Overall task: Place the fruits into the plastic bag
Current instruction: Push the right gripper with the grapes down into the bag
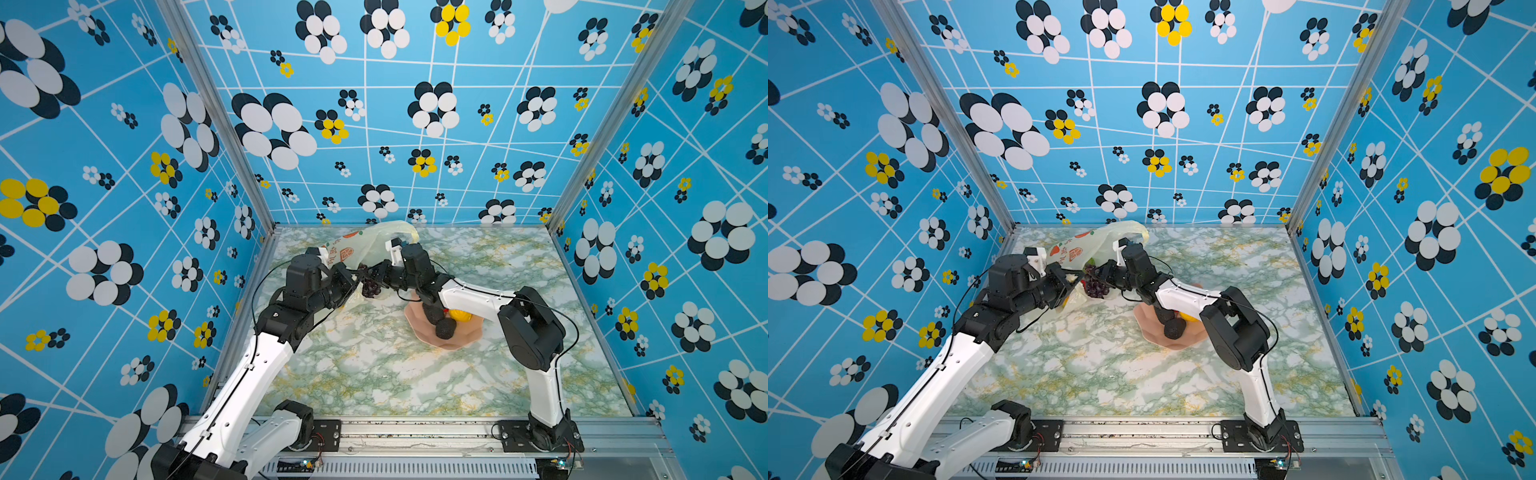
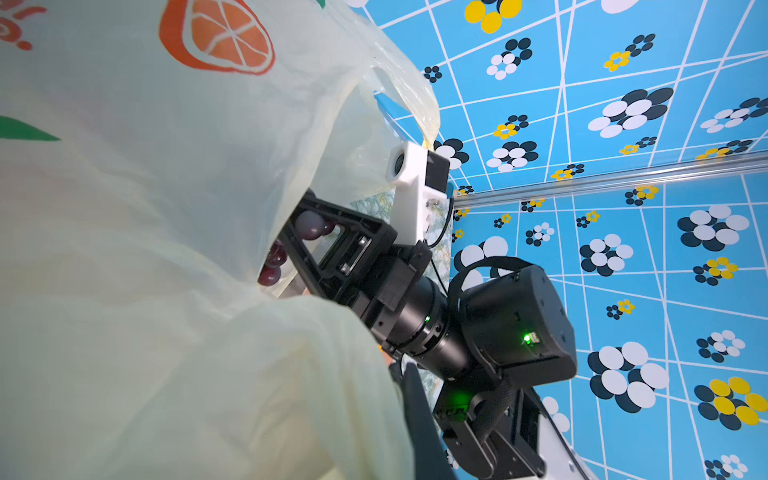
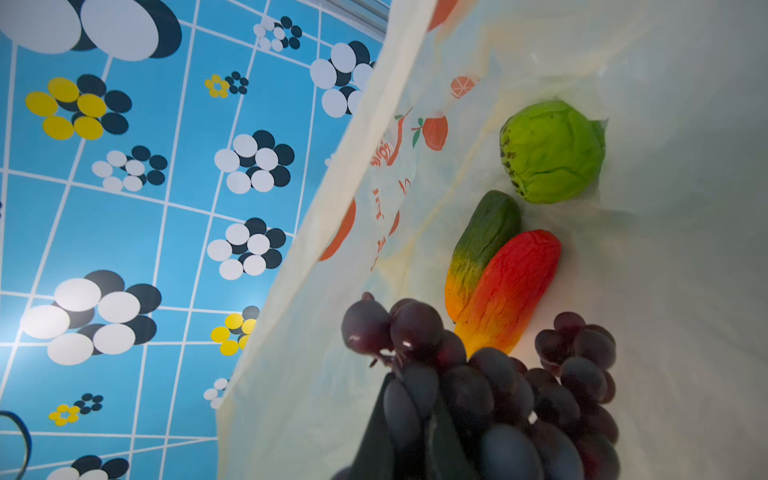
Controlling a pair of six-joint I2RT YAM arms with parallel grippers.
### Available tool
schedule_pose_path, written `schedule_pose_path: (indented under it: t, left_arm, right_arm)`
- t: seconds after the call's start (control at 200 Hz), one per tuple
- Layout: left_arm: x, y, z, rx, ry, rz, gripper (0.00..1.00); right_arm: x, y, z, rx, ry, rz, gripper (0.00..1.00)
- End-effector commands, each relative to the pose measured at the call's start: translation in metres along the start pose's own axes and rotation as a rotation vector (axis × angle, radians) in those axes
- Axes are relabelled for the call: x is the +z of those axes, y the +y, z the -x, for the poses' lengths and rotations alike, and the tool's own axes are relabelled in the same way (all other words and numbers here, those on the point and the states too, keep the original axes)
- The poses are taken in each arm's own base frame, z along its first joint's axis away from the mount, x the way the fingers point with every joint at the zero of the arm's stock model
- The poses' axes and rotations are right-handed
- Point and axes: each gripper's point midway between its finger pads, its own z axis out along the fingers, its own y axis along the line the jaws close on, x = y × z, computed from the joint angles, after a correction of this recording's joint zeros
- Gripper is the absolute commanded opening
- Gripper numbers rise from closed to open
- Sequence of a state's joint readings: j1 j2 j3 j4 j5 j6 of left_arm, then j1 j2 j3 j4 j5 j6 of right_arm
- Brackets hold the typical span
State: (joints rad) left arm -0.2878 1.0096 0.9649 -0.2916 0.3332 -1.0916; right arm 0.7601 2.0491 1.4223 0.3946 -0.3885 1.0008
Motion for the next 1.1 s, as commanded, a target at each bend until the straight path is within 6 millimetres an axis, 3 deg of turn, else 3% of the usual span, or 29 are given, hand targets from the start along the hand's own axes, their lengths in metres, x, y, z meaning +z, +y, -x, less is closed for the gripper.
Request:
schedule_pose_path:
  t: [0.0, 0.21, 0.285, 0.305, 0.4, 0.435, 0.455, 0.6, 0.68, 0.79, 0.875, 0.96, 0.975, 0.99, 1.0, 1.095]
  left_arm:
    - [-0.009, -0.014, 0.008, 0.019, -0.026, -0.035, 0.0]
    - [-0.007, -0.02, 0.004, 0.022, -0.002, -0.076, 0.0]
    - [-0.008, -0.025, 0.002, 0.031, 0.002, -0.095, 0.0]
    - [-0.007, -0.026, 0.001, 0.033, 0.007, -0.102, 0.0]
    - [-0.003, -0.028, -0.007, 0.042, 0.05, -0.124, 0.0]
    - [-0.002, -0.03, -0.012, 0.053, 0.064, -0.133, 0.0]
    - [-0.001, -0.03, -0.014, 0.059, 0.072, -0.137, 0.0]
    - [0.002, -0.027, -0.027, 0.056, 0.103, -0.173, 0.0]
    - [0.0, -0.025, -0.029, 0.055, 0.098, -0.18, 0.0]
    - [-0.003, -0.017, -0.03, 0.058, 0.092, -0.167, 0.0]
    - [-0.005, -0.008, -0.028, 0.041, 0.08, -0.159, 0.0]
    - [-0.008, 0.001, -0.025, 0.013, 0.063, -0.149, 0.0]
    - [-0.009, 0.001, -0.024, 0.009, 0.059, -0.149, 0.0]
    - [-0.01, 0.003, -0.023, 0.006, 0.056, -0.148, 0.0]
    - [-0.01, 0.003, -0.022, 0.003, 0.054, -0.148, 0.0]
    - [-0.015, 0.007, -0.018, -0.005, 0.04, -0.142, 0.0]
  right_arm:
    - [-0.013, 0.057, 0.006, -0.182, -0.063, 0.178, 0.1]
    - [0.011, 0.04, -0.018, -0.202, 0.125, 0.092, 0.1]
    - [0.019, 0.024, -0.021, -0.157, 0.145, 0.037, 0.1]
    - [0.021, 0.035, -0.014, -0.16, 0.128, 0.057, 0.1]
    - [0.032, 0.04, -0.009, -0.122, 0.118, 0.069, 0.1]
    - [0.033, 0.053, -0.006, -0.12, 0.117, 0.086, 0.1]
    - [0.042, 0.045, -0.01, -0.111, 0.131, 0.077, 0.1]
    - [0.068, 0.063, -0.022, -0.088, 0.169, 0.107, 0.12]
    - [0.08, 0.062, -0.031, -0.056, 0.206, 0.103, 0.17]
    - [0.089, 0.053, -0.039, 0.019, 0.231, 0.09, 0.31]
    - [0.088, 0.052, -0.039, 0.029, 0.231, 0.085, 0.54]
    - [0.083, 0.058, -0.035, 0.019, 0.23, 0.088, 0.68]
    - [0.082, 0.059, -0.034, 0.019, 0.229, 0.085, 0.74]
    - [0.081, 0.06, -0.033, 0.017, 0.229, 0.087, 0.92]
    - [0.08, 0.061, -0.032, 0.016, 0.228, 0.086, 0.98]
    - [0.069, 0.067, -0.023, -0.007, 0.217, 0.077, 1.0]
